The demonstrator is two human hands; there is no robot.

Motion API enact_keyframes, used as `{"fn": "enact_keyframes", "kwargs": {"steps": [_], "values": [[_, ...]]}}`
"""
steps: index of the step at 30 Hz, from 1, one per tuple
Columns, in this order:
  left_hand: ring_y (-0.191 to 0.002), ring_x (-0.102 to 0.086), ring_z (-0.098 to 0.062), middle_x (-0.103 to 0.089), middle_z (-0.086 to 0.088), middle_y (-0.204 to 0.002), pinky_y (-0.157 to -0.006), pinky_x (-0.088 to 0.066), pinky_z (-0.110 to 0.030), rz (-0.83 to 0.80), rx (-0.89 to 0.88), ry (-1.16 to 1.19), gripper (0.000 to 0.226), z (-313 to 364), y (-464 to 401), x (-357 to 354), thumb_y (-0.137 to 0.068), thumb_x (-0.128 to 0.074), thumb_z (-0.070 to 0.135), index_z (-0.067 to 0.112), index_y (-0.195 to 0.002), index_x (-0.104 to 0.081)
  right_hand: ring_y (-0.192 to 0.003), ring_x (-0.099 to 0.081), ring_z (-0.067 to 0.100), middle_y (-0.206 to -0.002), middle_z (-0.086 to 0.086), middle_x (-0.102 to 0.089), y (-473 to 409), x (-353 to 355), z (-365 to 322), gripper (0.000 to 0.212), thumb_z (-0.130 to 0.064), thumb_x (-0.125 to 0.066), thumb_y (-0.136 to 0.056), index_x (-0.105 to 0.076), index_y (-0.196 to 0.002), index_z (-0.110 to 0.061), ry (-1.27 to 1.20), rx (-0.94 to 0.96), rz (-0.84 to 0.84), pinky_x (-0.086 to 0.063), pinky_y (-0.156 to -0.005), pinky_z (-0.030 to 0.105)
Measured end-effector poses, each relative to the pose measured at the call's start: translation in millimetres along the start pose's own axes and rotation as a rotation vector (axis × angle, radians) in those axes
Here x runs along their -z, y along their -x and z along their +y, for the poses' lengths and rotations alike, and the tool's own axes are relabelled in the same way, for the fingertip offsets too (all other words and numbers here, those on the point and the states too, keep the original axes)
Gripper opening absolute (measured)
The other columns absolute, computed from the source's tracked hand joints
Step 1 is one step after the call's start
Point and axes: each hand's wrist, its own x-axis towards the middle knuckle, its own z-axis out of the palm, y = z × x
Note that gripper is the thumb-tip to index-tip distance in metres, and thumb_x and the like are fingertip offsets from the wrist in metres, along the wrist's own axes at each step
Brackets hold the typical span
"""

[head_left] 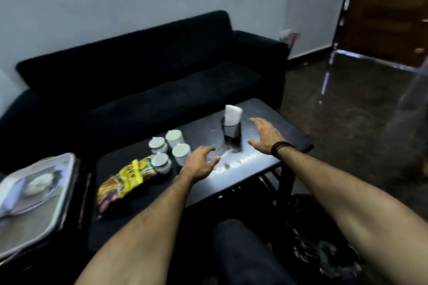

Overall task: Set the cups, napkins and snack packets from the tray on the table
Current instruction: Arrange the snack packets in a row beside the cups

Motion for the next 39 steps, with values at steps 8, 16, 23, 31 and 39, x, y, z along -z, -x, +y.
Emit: {"fn": "enact_keyframes", "kwargs": {"steps": [8, 16, 23, 31, 39], "values": [[-0.127, -0.051, -0.028, -0.06, -0.012, -0.134, -0.109, -0.038, -0.035, 0.257, 0.281, -0.011, 0.047, -120.0, 80.4, 69.7, -0.092, -0.061, 0.036, 0.01, -0.132, -0.059, -0.143, -0.033, 0.026, -0.156, 0.006, -0.033, -21.7, -58.9, -162.9, 0.083, -0.038, -0.07, -0.081, -0.028, -0.151, -0.021, -0.044, 0.307, -0.124, -0.032, -0.115, 0.036], [-0.129, -0.048, -0.028, -0.051, -0.01, -0.139, -0.107, -0.042, -0.04, 0.353, 0.577, 0.002, 0.057, -202.7, 127.7, 63.9, -0.093, -0.058, 0.044, 0.015, -0.141, -0.048, -0.142, -0.034, 0.025, -0.155, 0.006, -0.034, -8.2, -147.5, -262.6, 0.075, -0.034, -0.066, -0.085, -0.032, -0.149, -0.017, -0.056, 0.501, -0.311, -0.031, -0.116, 0.036], [-0.13, -0.047, -0.028, -0.039, -0.01, -0.147, -0.103, -0.045, -0.041, 0.41, 0.672, 0.014, 0.069, -248.6, 123.3, 58.0, -0.091, -0.057, 0.047, 0.017, -0.15, -0.035, -0.148, -0.023, 0.029, -0.161, 0.012, -0.021, -14.9, -222.3, -299.7, 0.08, -0.031, -0.065, -0.084, -0.025, -0.152, -0.016, 0.039, 0.519, -0.438, -0.022, -0.121, 0.038], [-0.146, -0.027, -0.032, -0.008, -0.007, -0.165, -0.111, -0.036, -0.047, 0.347, 0.739, 0.051, 0.087, -300.6, 103.2, 33.7, -0.088, -0.048, 0.067, 0.031, -0.157, -0.01, -0.151, -0.002, 0.035, -0.164, 0.013, 0.001, -26.6, -288.8, -306.0, 0.091, -0.036, -0.066, -0.084, -0.011, -0.155, -0.021, 0.236, 0.461, -0.546, -0.018, -0.122, 0.05], [-0.145, -0.03, -0.033, -0.007, -0.007, -0.165, -0.107, -0.041, -0.047, 0.525, 0.744, 0.025, 0.082, -317.6, 105.1, -8.3, -0.087, -0.039, 0.072, 0.048, -0.152, 0.004, -0.14, -0.029, 0.035, -0.155, 0.013, -0.023, -20.8, -321.7, -307.4, 0.081, -0.033, -0.057, -0.088, -0.01, -0.154, -0.027, 0.363, 0.628, -0.401, -0.027, -0.112, 0.056]]}}
